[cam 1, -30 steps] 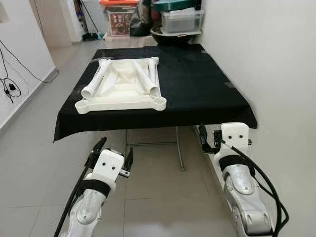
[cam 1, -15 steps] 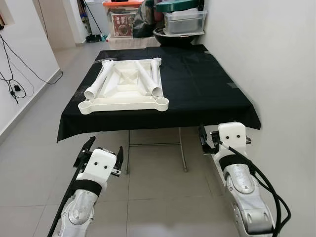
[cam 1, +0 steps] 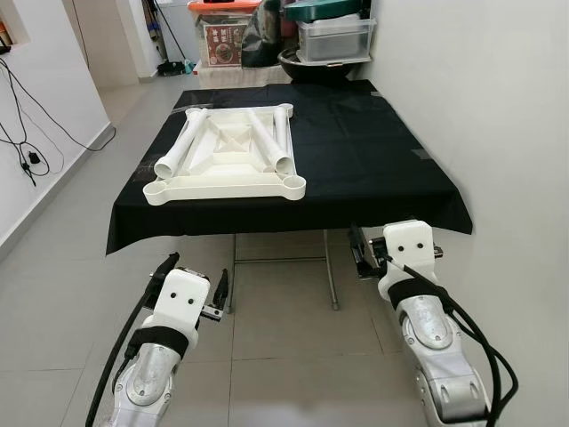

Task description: Building children table

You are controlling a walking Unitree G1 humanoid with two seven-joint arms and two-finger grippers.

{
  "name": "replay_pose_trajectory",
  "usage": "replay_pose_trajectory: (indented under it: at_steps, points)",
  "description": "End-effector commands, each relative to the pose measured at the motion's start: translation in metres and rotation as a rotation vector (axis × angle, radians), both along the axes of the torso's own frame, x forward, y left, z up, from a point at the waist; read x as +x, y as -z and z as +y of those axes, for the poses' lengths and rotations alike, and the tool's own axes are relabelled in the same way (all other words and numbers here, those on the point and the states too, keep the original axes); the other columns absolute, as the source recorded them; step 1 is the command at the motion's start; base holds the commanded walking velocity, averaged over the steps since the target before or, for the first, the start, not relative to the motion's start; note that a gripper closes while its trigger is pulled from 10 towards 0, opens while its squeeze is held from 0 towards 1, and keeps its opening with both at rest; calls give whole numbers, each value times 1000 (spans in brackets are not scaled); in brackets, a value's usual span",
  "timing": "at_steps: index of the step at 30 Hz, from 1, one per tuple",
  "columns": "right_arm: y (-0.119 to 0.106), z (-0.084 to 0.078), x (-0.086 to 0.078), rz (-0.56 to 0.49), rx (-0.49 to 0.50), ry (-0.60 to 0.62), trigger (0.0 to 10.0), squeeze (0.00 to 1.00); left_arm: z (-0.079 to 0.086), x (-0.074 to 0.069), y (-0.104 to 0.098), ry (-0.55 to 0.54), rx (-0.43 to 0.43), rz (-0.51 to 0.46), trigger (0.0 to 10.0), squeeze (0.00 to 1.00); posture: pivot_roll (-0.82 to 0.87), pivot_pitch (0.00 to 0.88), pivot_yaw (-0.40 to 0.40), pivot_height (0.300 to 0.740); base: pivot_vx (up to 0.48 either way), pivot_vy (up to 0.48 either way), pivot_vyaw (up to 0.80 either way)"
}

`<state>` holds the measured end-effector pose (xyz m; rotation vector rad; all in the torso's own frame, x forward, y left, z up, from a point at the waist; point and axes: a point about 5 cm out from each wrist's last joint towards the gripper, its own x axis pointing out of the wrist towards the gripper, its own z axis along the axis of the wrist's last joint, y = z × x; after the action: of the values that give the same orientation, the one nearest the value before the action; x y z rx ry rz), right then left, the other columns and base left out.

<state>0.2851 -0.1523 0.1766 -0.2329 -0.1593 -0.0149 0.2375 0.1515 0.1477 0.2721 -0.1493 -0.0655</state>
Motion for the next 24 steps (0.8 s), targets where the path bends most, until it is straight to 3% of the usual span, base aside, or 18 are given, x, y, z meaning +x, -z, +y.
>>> replay_pose_trajectory:
  at_steps: [1,24]
  points:
    - [-2,2,2,-14,20,-5,10000,0,3,1,-2,-16,-20,6,10000,0,2,0,17,740,0,0,0]
    - [0,3,3,8,59,-18,10000,0,1,1,-8,-4,-49,-24,10000,0,-1,0,10,740,0,0,0]
